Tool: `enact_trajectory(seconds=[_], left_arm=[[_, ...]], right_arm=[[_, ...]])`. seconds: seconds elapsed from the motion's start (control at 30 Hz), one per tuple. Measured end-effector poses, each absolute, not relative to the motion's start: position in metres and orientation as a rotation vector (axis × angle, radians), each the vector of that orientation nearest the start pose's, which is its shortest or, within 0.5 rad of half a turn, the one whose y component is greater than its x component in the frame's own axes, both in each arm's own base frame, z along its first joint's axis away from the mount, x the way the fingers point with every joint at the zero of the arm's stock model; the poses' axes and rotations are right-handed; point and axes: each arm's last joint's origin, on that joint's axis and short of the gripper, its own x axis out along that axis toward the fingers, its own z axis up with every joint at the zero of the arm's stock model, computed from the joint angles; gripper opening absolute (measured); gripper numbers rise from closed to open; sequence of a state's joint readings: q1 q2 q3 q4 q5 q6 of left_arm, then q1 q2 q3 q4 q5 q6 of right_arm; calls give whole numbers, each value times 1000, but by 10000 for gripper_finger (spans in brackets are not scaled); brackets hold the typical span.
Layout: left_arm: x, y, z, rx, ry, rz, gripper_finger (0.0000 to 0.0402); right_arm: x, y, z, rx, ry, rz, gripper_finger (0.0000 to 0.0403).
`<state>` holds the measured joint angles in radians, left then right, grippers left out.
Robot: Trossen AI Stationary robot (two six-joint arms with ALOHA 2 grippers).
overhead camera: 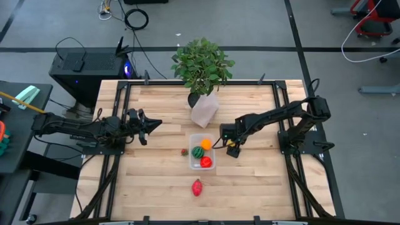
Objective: Pick and placing Produce into tupperware
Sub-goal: Put the yellow pineapple into the transparent bin
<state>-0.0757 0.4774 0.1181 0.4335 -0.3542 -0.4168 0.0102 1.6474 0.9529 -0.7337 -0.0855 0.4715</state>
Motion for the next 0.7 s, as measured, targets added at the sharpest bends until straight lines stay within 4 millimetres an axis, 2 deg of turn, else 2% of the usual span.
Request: enact_trajectory(seconds=[0.2,0.7], left_arm=[[131,0,201,-429,-126,260,29],[131,0,201,-429,-126,260,23]], right_arm=[[275,7,152,450,1430,-286,326],[278,7,152,463,1403,-277,255]])
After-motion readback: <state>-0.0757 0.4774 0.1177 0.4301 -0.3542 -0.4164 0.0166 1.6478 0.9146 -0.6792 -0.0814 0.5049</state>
